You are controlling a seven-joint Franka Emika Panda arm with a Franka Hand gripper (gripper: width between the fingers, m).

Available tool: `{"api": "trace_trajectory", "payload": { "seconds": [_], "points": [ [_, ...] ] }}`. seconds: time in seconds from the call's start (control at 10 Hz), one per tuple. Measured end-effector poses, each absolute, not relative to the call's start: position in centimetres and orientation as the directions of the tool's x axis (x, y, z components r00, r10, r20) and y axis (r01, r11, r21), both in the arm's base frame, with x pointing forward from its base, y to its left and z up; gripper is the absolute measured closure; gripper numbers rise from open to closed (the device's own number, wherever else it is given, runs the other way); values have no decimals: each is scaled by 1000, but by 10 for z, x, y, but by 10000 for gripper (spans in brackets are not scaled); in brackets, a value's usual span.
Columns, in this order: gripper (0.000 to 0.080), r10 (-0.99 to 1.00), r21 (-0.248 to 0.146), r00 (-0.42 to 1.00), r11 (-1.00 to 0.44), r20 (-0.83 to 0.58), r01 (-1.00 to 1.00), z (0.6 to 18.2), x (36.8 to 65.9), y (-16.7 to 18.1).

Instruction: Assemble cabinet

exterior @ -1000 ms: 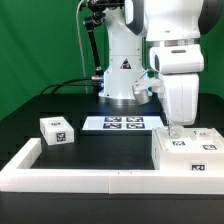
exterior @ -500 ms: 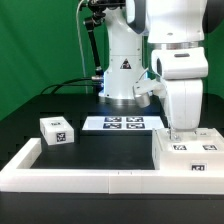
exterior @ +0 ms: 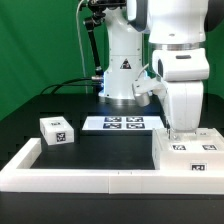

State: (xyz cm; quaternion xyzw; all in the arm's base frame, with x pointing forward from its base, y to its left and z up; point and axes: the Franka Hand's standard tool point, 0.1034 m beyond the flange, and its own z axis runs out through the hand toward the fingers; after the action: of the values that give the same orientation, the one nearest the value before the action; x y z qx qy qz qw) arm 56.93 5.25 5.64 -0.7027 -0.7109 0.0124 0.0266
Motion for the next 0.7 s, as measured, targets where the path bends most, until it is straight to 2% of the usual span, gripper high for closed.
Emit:
{"api": "trace_trajectory", "payload": {
  "seconds": [0.1, 0.2, 0.3, 0.4, 0.5, 0.6, 0.7],
  "points": [
    [418, 1000, -58, -24, 25, 16, 998, 57, 565, 49],
    [418, 999, -53, -37, 37, 6, 998, 62, 562, 48],
    [235, 999, -42, -33, 33, 0, 999, 67, 556, 48],
    [100, 1000, -33, -18, 18, -5, 999, 73, 545, 47],
    [100, 1000, -10, 6, -6, -8, 1000, 81, 535, 46],
    [19, 999, 23, 42, -42, -10, 999, 90, 522, 42],
    [6, 997, 35, 81, -81, -12, 996, 95, 509, 41]
  ]
}}
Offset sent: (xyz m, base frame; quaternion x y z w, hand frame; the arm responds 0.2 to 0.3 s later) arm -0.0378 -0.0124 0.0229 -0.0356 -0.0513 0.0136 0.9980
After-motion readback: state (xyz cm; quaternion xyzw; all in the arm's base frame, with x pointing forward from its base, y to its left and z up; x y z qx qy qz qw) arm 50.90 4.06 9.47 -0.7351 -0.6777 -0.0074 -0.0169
